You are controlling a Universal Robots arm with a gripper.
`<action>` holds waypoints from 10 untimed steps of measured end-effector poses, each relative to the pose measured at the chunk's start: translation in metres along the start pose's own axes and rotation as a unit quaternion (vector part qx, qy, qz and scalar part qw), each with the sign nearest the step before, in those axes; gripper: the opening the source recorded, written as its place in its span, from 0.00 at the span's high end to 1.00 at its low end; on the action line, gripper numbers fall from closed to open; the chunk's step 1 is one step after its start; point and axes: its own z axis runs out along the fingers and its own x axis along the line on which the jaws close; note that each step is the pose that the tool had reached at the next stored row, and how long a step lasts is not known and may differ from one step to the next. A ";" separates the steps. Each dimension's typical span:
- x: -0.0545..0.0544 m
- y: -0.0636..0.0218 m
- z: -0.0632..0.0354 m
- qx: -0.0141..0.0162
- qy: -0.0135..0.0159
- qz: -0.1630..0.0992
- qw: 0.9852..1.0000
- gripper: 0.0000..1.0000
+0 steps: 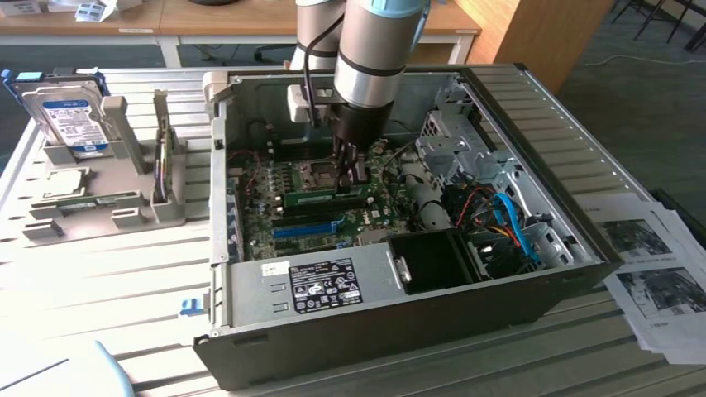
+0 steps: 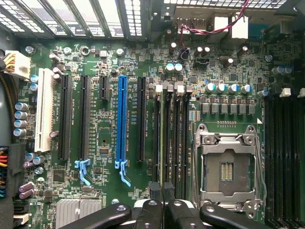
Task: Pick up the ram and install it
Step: 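Insert the ram into the slot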
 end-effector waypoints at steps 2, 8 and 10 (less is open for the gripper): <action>0.001 0.0000 0.0002 0.000 0.000 0.000 1.000 0.89; 0.002 0.0000 0.0001 0.000 0.000 0.000 1.000 0.89; 0.002 -0.0001 0.0015 0.000 0.000 0.000 1.000 0.89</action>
